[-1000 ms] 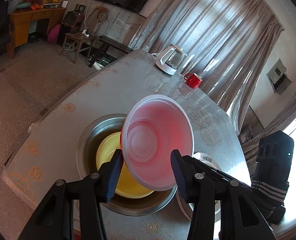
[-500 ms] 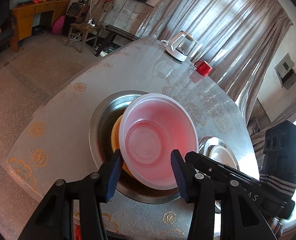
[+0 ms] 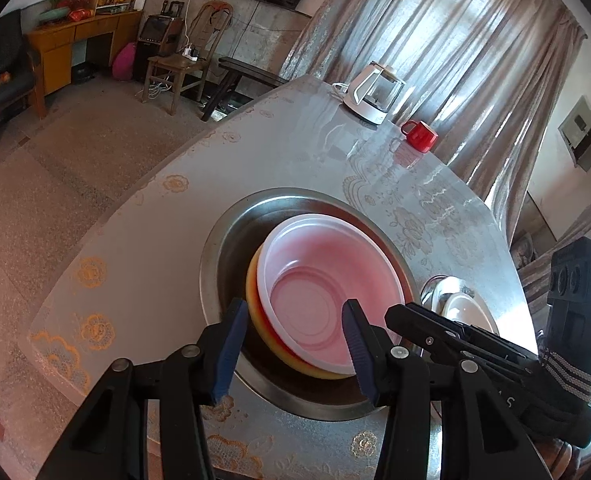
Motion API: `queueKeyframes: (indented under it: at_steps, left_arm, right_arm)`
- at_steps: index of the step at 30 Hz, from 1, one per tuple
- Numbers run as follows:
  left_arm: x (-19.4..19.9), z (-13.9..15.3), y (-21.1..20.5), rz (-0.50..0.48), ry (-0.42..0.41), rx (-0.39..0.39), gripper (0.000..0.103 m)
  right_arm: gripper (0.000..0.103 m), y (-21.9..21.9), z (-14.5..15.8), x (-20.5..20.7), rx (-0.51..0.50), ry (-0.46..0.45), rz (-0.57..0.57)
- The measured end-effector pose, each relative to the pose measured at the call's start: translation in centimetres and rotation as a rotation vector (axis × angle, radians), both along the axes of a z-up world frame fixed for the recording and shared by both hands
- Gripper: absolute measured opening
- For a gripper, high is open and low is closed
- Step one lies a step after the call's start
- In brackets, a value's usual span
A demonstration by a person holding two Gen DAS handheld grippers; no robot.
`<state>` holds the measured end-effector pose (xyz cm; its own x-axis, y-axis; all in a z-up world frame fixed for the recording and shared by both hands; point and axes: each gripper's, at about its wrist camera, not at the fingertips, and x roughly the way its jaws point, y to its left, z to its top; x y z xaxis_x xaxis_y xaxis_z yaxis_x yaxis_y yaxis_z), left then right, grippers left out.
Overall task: Organize plates and bowls
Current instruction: 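Carry the red bowl with both grippers and lower it onto the yellow bowl, then open both grippers and move them to the steel basin rim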
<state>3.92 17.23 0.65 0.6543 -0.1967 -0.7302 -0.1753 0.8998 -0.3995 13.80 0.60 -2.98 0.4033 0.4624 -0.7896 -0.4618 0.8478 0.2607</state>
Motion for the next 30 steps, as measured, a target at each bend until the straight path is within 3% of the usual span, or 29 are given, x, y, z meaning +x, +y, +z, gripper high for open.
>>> queueKeyframes:
  at_steps: [12,30]
  left_arm:
    - [0.3,-0.1,-0.7,-0.02,-0.001,0.07,0.048]
    - [0.3,-0.3,-2.2,-0.041,0.0,0.168,0.048]
  right_arm:
    - [0.02,2.4,-0.1,-0.5,-0.12,-0.101,0.077]
    - [0.02,2.2,-0.5,-0.3,-0.111,-0.074,0.076]
